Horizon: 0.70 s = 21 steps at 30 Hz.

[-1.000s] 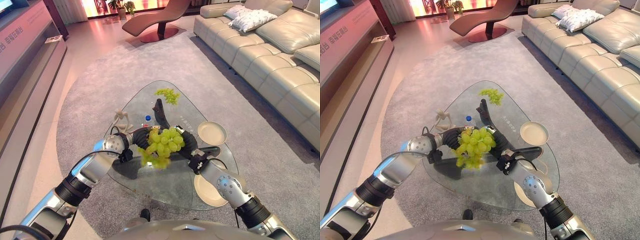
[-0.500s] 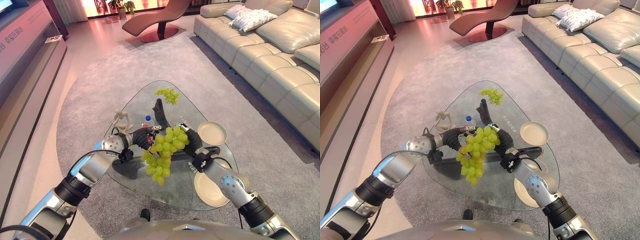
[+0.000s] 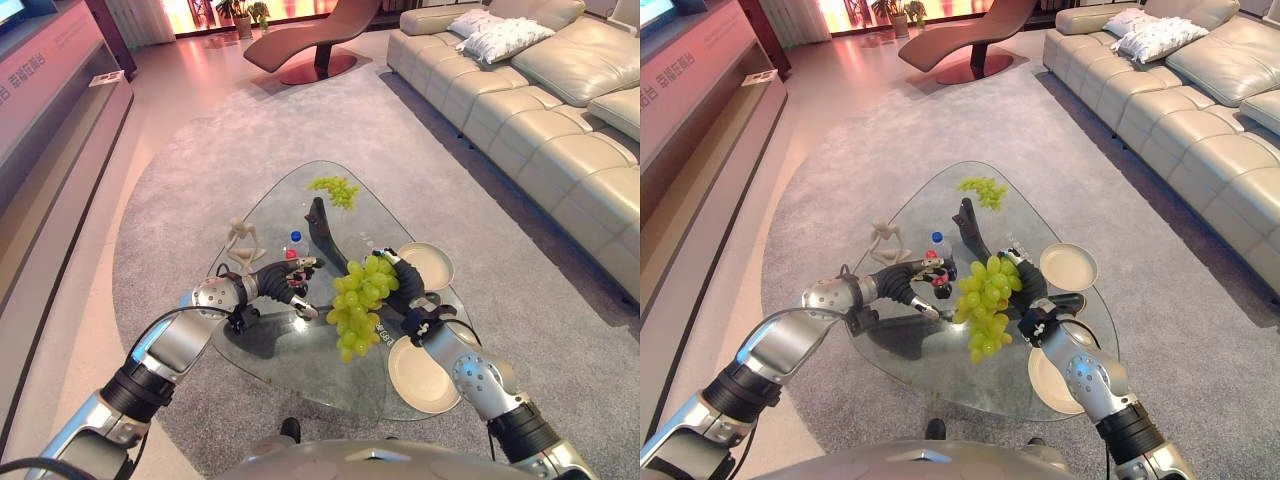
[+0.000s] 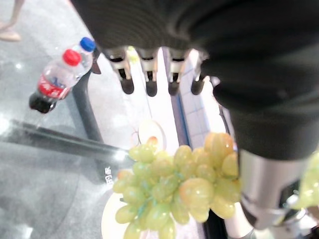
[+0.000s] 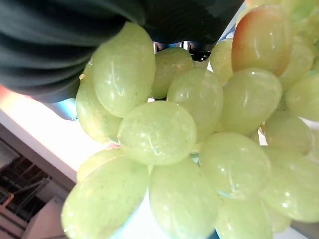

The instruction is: Pick up fruits into the plate

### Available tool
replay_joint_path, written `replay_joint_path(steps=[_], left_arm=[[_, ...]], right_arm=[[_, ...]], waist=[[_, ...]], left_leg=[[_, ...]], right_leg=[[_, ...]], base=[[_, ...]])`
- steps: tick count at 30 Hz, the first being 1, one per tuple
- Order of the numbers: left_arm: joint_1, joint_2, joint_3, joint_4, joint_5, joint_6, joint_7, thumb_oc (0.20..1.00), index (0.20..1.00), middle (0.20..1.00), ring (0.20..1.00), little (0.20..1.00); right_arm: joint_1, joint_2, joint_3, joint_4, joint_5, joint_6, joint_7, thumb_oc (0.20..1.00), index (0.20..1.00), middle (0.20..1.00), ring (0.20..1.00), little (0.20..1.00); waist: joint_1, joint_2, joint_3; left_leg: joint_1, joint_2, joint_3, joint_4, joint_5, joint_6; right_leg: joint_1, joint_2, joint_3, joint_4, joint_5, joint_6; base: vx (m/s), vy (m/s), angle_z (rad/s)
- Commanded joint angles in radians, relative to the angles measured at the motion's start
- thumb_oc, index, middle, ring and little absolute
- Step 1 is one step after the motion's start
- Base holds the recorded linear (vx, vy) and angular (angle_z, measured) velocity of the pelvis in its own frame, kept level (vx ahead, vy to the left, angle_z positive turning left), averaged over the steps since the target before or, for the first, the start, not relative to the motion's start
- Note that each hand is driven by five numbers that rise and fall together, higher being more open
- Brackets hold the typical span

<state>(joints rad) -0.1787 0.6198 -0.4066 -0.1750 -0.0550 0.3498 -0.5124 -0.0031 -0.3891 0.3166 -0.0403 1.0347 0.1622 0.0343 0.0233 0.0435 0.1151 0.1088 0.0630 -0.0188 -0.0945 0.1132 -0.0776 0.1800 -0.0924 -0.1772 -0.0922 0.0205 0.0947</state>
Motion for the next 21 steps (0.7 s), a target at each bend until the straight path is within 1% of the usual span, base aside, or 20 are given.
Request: replay_joint_path(steps=[1,3,6,10,15,21], left_arm=[[-0.022,0.040,0.073,0.009,-0.064,-0.059,0.003,1.000,1.000,1.000,1.000,1.000],[-0.005,0.041,0.086,0.015,-0.085,-0.063,0.015,1.000,1.000,1.000,1.000,1.000],[0.039,0.037,0.124,0.041,-0.124,-0.087,0.036,1.000,1.000,1.000,1.000,1.000],[0.085,0.030,0.159,0.058,-0.131,-0.099,0.050,1.000,1.000,1.000,1.000,1.000],[0.131,0.024,0.201,0.105,-0.160,-0.145,0.087,1.000,1.000,1.000,1.000,1.000],[0.166,0.009,0.244,0.156,-0.215,-0.204,0.151,1.000,1.000,1.000,1.000,1.000]], right_arm=[[-0.052,0.018,-0.071,-0.076,0.002,-0.087,0.044,0.200,0.200,0.200,0.200,0.200],[-0.046,0.017,-0.085,-0.069,0.000,-0.095,0.044,0.200,0.200,0.200,0.200,0.200],[-0.028,0.016,-0.118,-0.061,-0.006,-0.099,0.046,0.200,0.200,0.200,0.200,0.200],[-0.010,0.017,-0.148,-0.047,-0.011,-0.101,0.049,0.200,0.200,0.200,0.200,0.200],[0.011,0.012,-0.196,-0.021,-0.019,-0.117,0.059,0.200,0.200,0.200,0.200,0.200],[0.024,0.003,-0.255,0.022,-0.069,-0.132,0.061,0.200,0.200,0.200,0.200,0.200]], waist=[[0.006,-0.031,0.023],[0.006,-0.032,0.025],[0.004,-0.033,0.029],[0.003,-0.034,0.035],[0.002,-0.038,0.042],[-0.001,-0.043,0.059]], left_leg=[[0.078,-0.068,0.075,0.023,-0.146,0.055],[0.077,-0.067,0.075,0.024,-0.146,0.055],[0.077,-0.065,0.078,0.025,-0.147,0.055],[0.076,-0.062,0.081,0.026,-0.145,0.053],[0.074,-0.059,0.081,0.027,-0.145,0.051],[0.066,-0.056,0.083,0.036,-0.148,0.051]], right_leg=[[-0.006,0.000,0.020,0.005,0.005,0.027],[-0.006,0.000,0.021,0.005,0.005,0.027],[-0.007,0.000,0.023,0.005,0.006,0.026],[-0.009,0.000,0.023,0.006,0.007,0.025],[-0.010,0.000,0.024,0.006,0.007,0.025],[-0.018,0.000,0.029,0.012,0.008,0.026]], base=[[0.00,0.000,0.00],[0.00,0.000,0.00],[0.00,0.000,0.00],[0.00,0.000,0.00],[0.00,0.000,0.00],[0.00,-0.020,0.00]])
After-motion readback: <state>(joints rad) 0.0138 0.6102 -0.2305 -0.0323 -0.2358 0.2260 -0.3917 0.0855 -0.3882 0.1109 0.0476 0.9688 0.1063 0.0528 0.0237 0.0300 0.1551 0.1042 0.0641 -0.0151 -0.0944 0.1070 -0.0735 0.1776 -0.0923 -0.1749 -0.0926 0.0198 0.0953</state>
